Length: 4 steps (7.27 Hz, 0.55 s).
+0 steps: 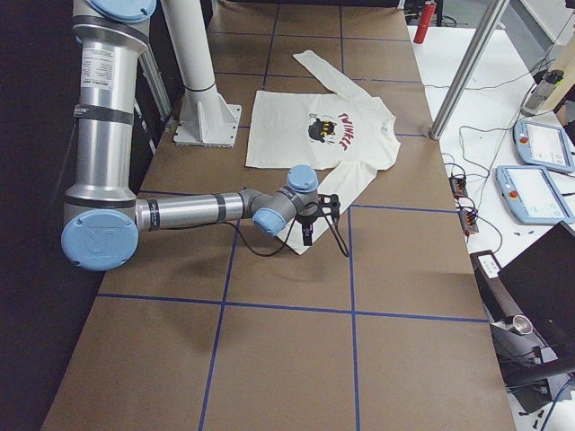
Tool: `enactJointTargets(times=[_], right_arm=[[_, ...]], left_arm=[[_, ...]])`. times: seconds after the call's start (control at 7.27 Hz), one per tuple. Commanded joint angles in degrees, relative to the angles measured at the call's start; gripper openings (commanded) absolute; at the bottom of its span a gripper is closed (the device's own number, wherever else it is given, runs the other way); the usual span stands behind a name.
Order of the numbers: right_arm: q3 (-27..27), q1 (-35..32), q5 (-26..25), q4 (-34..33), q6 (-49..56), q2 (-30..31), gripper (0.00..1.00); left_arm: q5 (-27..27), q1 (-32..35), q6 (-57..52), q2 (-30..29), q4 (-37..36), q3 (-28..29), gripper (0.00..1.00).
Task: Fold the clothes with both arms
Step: 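Lower the right gripper and grasp the cuff of the nearby sleeve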
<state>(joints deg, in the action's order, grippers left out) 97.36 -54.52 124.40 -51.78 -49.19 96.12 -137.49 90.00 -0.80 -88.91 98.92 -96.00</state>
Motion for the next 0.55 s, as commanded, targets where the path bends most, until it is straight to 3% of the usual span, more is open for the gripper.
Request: enactJointTargets(times=[0.0,0.41], right_arm=[[-0.9,2.1,-0.3,-0.2,-2.6,0.7,1.0],[-1.0,2.6,-0.4,-2.7,-2.7,1.7,1.0]], left_arm=[[-0.1,0.0,-0.2,0.1,0.0,-0.1,1.0],[-0.1,0.1,-0.2,0.1,0.1,-0.2,1.0]])
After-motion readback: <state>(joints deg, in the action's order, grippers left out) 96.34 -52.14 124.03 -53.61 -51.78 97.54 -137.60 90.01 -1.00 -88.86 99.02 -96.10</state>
